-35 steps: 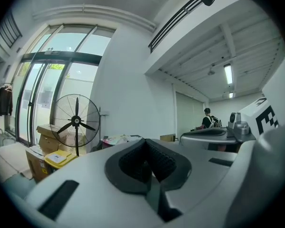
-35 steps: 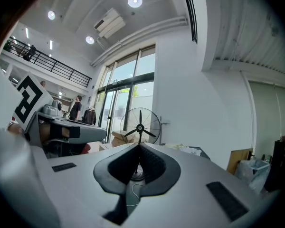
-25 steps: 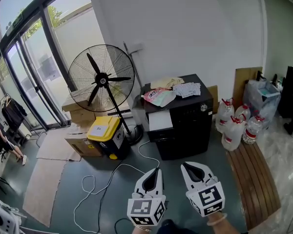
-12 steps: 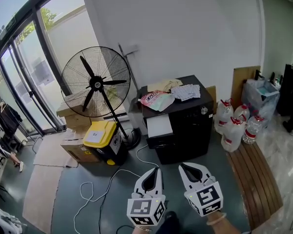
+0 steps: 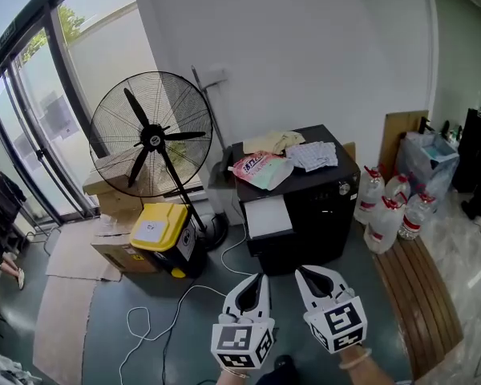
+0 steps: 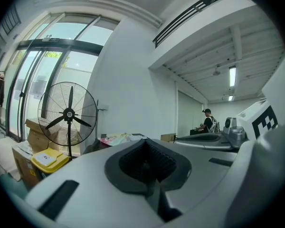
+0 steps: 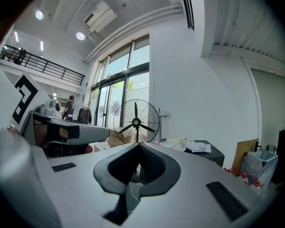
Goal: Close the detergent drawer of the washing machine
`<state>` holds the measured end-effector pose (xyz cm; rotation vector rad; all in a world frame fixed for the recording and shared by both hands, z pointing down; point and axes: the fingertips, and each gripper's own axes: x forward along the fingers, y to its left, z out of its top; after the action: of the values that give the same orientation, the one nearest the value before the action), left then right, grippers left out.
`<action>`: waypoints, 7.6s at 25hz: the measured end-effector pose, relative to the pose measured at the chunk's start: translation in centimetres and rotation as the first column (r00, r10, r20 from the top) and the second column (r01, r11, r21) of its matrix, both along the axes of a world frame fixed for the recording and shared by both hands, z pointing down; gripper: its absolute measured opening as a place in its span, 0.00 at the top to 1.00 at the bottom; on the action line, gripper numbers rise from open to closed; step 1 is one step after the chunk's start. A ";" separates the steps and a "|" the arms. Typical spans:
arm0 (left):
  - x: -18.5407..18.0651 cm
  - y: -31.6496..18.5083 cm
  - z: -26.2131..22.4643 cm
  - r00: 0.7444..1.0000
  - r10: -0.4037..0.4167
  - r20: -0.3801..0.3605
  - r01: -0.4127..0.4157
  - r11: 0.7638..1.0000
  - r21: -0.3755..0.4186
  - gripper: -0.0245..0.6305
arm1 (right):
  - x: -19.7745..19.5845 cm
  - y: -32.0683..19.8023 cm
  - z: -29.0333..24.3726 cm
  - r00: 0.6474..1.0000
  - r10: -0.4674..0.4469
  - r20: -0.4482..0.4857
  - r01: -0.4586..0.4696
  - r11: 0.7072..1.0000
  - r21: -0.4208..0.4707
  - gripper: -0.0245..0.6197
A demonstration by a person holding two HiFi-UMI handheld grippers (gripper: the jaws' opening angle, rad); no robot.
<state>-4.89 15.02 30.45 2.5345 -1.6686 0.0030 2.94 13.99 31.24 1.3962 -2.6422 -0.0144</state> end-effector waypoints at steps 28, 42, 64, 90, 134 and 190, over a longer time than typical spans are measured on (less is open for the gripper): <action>-1.1 -13.2 6.4 0.999 0.052 -0.014 -0.053 0.997 -0.059 0.94 | -1.0 -12.9 5.6 0.994 0.101 -0.029 -0.102 0.995 -0.026 0.92; -1.3 -18.8 14.0 1.000 0.014 -0.023 -0.017 0.995 -0.100 0.94 | -1.7 -18.6 12.0 0.998 0.029 -0.060 -0.033 0.998 -0.061 0.92; -2.8 -23.9 26.7 0.999 -0.039 -0.006 0.037 0.973 -0.227 0.90 | -0.8 -23.5 24.9 0.996 0.025 -0.088 -0.045 0.970 -0.239 0.84; -5.7 -26.4 30.3 0.983 -0.182 0.016 0.179 0.944 -0.277 0.82 | 0.4 -26.0 28.7 0.993 0.064 -0.103 -0.091 0.955 -0.282 0.86; -6.5 -31.8 30.0 0.983 -0.178 0.038 0.182 0.948 -0.260 0.83 | -0.5 -31.4 28.5 0.984 0.127 -0.124 -0.156 0.952 -0.262 0.89; -7.7 -41.0 28.8 0.993 -0.113 0.022 0.115 0.968 -0.224 0.82 | -1.8 -40.7 26.7 0.975 0.204 -0.092 -0.219 0.957 -0.189 0.89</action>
<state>-12.61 -25.94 59.21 2.2742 -1.7076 0.1836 1.13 -26.72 57.91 1.5683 -2.3488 0.2130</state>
